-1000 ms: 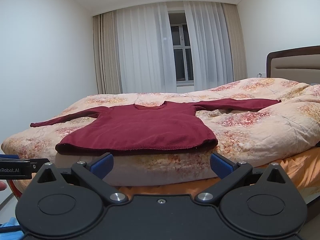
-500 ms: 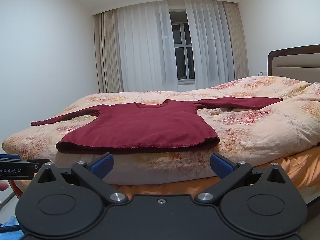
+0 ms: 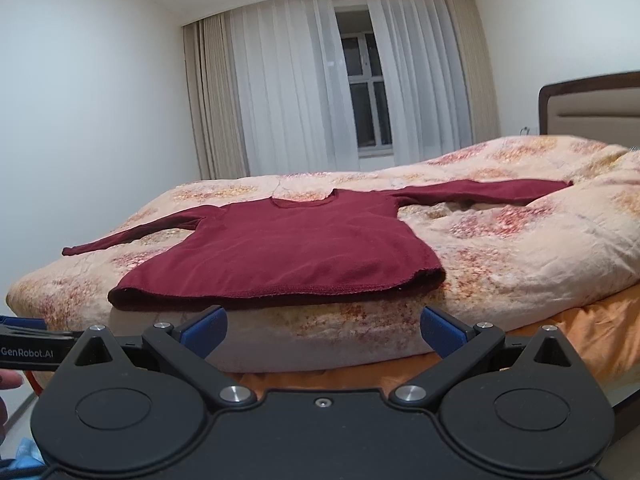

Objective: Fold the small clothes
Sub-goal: 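Move the right gripper to a sweater sleeve cuff and close on it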

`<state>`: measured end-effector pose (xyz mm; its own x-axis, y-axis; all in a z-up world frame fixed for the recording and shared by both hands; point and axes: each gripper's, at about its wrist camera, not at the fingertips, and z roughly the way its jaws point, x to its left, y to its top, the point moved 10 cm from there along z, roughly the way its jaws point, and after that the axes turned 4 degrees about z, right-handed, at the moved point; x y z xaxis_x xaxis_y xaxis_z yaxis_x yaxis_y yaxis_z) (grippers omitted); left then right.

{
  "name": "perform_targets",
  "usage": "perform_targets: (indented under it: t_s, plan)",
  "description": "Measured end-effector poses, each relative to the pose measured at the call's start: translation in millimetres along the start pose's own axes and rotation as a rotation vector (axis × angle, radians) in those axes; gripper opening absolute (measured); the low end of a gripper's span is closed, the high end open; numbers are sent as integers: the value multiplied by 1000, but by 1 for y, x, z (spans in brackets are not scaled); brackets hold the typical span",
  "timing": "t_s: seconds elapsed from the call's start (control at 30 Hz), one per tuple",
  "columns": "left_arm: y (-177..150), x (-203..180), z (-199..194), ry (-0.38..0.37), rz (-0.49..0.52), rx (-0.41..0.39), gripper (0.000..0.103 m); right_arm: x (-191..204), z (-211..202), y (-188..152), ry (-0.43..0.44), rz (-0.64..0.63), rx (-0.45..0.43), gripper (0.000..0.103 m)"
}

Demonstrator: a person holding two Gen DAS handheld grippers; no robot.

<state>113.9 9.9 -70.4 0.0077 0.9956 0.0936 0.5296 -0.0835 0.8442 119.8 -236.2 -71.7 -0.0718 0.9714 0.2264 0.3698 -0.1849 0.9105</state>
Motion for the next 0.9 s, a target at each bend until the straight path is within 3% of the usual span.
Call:
perform_targets:
  t_s: [0.23,0.43,0.7,0.9]
  plan:
    - [57,2,32,52,46,5,103,-19,49,31,7,19,6,103]
    - [124,-8,94,53,79,28,103,-63,107,70,-21,125,20,103]
    - [213,-48,195,-8,118,3,103,-157,183,122,-167,162,58,103]
    - [257,-94,286,-49,132,-12,103,-247,234,163,-260,243,18,103]
